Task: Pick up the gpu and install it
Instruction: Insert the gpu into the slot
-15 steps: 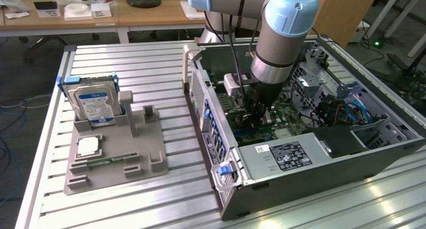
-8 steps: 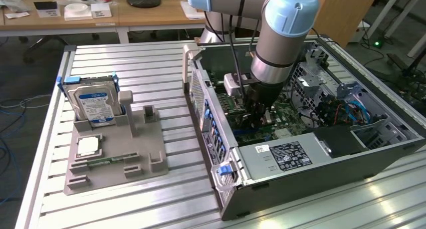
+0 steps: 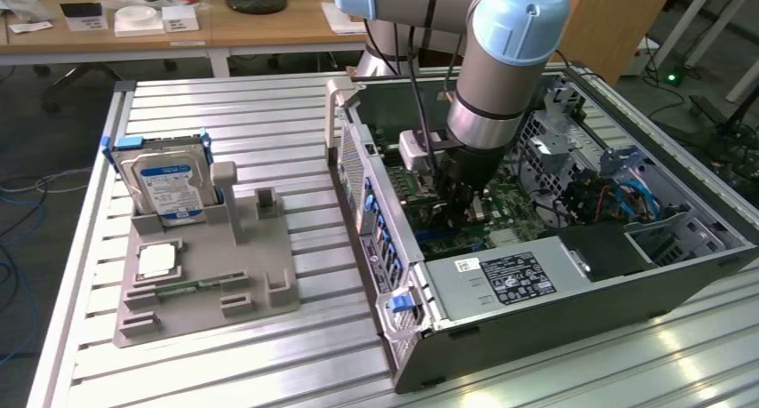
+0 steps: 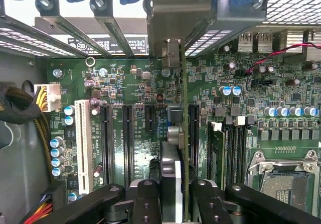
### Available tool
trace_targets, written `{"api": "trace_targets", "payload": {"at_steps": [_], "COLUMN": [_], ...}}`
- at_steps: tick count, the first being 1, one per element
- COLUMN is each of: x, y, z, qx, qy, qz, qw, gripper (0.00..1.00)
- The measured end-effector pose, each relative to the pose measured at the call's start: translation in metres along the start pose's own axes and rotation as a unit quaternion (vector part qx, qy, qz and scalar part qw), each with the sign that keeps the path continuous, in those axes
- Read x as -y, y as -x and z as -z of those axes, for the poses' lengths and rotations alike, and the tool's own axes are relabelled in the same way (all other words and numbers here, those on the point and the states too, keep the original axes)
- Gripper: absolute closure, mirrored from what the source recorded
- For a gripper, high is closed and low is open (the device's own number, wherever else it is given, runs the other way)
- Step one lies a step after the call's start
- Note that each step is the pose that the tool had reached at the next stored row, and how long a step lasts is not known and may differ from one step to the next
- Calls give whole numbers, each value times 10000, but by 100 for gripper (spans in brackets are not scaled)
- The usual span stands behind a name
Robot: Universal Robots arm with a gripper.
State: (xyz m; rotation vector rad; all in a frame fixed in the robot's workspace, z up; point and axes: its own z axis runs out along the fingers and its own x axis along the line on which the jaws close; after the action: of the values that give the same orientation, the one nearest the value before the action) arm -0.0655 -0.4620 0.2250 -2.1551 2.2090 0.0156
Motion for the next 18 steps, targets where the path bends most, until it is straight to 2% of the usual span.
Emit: {"api": "trace_targets", "payload": {"at_steps": [7,18], "x": [0,-1], "y": [-5,-7], "z": [2,-27], "qx": [-28,-31], "qy": [0,0], "qz": [-4,-5], "qw": [10000,10000], "gripper": [72,72]}}
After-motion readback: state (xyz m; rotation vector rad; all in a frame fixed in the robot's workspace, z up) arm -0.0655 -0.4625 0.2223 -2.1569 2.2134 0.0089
